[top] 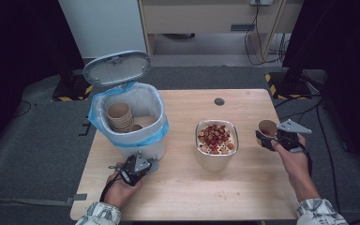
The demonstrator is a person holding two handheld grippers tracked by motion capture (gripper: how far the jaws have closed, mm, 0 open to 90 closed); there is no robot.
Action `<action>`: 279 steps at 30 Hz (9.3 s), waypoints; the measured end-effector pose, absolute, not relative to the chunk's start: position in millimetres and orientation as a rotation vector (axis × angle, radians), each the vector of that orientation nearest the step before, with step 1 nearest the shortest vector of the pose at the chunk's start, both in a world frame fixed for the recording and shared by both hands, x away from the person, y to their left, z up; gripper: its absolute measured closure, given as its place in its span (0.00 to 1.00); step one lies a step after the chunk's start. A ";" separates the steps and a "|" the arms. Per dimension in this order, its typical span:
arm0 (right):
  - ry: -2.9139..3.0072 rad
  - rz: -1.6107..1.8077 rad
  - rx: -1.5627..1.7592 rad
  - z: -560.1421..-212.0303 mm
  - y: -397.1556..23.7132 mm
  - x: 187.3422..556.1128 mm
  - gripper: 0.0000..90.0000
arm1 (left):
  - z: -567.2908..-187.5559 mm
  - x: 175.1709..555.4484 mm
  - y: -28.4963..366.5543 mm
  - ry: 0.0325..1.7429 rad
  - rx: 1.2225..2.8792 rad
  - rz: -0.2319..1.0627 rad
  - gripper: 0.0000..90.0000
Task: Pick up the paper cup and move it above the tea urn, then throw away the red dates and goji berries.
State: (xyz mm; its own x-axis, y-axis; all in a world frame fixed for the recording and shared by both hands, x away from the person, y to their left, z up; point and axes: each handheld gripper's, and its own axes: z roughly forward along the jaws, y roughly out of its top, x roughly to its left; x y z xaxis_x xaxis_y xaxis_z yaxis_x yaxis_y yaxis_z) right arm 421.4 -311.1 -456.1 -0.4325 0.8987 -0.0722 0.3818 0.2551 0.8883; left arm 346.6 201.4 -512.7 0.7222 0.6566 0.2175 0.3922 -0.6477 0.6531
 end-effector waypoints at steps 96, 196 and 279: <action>1.962 1.097 0.846 -330.3 -242.6 491.3 0.32 | -513.2 346.6 201.1 0.800 2.329 0.590 1.00; 2.000 0.801 0.180 -317.9 -194.2 451.9 0.31 | -512.9 346.7 201.1 0.796 2.332 0.597 1.00; 1.946 0.392 -0.150 -320.9 -169.7 432.0 0.31 | -512.9 346.7 201.4 0.799 2.330 0.595 1.00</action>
State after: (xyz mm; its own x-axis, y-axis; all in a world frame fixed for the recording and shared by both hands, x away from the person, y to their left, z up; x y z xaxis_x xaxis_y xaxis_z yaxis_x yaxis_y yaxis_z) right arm 432.0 -169.7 -320.9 -0.3998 0.0762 -0.9134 -0.2829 0.9376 0.2021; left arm 346.7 201.4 -512.9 0.7186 0.6618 0.2136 0.3937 -0.6404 0.6595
